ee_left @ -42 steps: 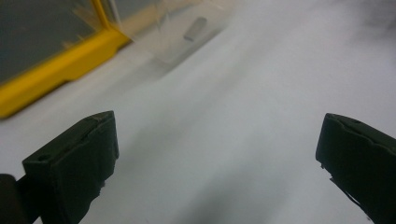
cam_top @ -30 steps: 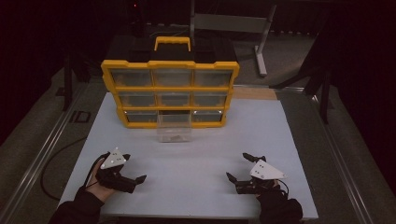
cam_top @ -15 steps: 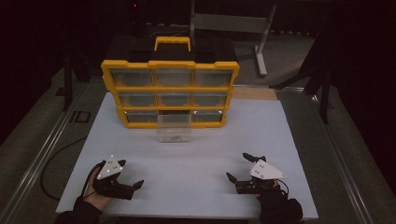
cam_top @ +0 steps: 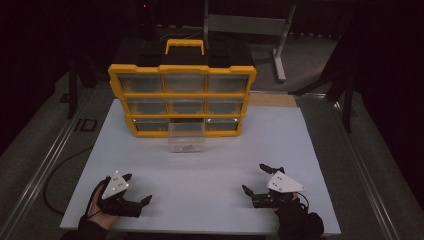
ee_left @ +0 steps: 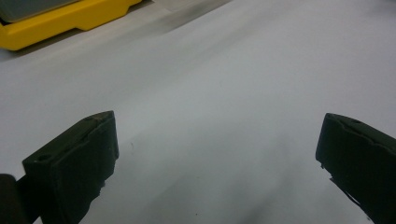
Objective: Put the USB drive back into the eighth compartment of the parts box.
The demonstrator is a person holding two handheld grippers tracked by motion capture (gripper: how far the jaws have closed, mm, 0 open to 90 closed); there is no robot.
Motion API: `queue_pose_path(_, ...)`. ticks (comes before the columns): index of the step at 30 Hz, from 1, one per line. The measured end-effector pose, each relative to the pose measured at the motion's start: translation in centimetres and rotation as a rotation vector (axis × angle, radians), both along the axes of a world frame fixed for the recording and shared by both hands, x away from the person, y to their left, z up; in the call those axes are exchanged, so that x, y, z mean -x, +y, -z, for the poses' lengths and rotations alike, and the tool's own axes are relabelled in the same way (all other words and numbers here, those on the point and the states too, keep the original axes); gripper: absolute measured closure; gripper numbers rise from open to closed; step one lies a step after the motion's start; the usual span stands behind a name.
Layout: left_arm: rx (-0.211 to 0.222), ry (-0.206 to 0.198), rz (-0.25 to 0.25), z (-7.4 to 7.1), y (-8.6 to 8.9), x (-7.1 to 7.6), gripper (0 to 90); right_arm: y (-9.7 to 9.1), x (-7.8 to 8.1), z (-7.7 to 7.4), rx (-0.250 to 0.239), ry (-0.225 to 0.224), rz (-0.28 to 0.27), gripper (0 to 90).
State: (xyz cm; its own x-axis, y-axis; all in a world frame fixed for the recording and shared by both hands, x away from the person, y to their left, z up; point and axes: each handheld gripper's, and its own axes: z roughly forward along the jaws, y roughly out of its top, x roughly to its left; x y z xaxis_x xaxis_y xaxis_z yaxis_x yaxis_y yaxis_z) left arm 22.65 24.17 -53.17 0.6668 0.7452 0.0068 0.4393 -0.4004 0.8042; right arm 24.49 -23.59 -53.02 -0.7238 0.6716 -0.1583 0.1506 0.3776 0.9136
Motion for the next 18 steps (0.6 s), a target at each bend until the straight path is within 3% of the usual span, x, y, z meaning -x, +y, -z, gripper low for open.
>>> queue_pose_path(18, 0.004, 0.001, -0.005, 0.39, 0.19, -0.1, 0.4, 0.06, -0.23, 0.26, 0.007, 0.013, -0.005, 9.5)
